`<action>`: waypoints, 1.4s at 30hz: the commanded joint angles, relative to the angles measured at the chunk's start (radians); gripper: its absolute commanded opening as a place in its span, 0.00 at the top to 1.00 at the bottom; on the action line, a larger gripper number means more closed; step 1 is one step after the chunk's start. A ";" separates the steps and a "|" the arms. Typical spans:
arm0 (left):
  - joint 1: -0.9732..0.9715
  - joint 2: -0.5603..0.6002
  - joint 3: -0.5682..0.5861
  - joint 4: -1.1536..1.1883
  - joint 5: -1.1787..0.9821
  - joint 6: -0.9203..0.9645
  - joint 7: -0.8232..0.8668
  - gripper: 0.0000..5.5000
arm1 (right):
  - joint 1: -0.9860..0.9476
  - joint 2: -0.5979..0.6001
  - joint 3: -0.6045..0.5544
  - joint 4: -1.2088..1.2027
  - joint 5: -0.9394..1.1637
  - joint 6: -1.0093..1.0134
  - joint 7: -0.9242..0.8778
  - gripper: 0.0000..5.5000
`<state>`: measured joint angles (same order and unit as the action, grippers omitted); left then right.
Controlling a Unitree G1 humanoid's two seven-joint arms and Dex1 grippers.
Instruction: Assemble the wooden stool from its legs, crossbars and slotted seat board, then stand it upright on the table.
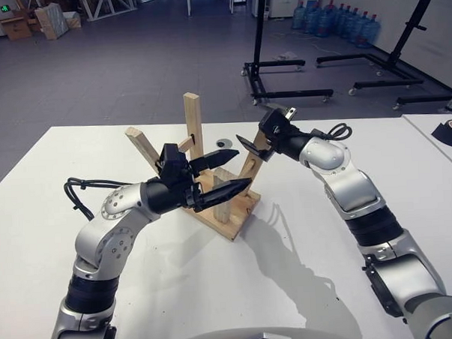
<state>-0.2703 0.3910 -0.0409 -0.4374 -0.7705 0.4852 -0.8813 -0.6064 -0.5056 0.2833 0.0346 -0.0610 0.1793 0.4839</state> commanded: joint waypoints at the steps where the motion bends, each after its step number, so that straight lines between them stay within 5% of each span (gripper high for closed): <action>1: 0.006 0.027 0.055 -0.006 -0.035 0.016 0.015 0.40 | -0.039 -0.096 0.016 0.125 -0.140 -0.159 0.005 0.14; 6: 0.027 0.044 0.099 -0.046 -0.135 0.046 0.007 0.40 | -0.101 -0.089 0.013 0.232 -0.251 -0.343 -0.076 0.14; 12: 0.062 0.053 0.098 -0.036 -0.139 0.035 -0.002 0.40 | -0.131 -0.064 -0.095 0.194 -0.137 -0.390 -0.049 0.14; 18: 0.131 0.062 0.112 -0.022 -0.102 0.005 0.001 0.40 | 0.178 -0.139 -0.341 -0.133 0.521 0.093 0.306 0.14; 22: 0.163 0.064 0.115 -0.025 -0.091 -0.007 0.007 0.40 | 0.417 -0.257 -0.430 -0.198 0.706 0.229 0.533 0.14; 26: 0.170 0.068 0.116 -0.010 -0.087 -0.008 -0.001 0.40 | 0.514 -0.263 -0.369 -0.155 0.626 0.183 0.601 0.14; 30: 0.158 0.066 0.096 0.021 -0.063 -0.007 -0.009 0.40 | 0.462 -0.096 -0.197 -0.013 0.460 0.042 0.551 0.14; 35: 0.162 0.066 0.076 0.037 -0.031 -0.012 -0.008 0.40 | 0.408 0.038 -0.130 0.097 0.380 -0.039 0.495 0.14; 42: 0.167 0.058 0.068 0.046 -0.010 -0.021 -0.008 0.40 | 0.365 0.109 -0.142 0.164 0.375 -0.079 0.476 0.37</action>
<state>-0.1065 0.4471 0.0331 -0.3982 -0.7973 0.4711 -0.8912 -0.2257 -0.4012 0.1463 0.1901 0.3145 0.1055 0.9527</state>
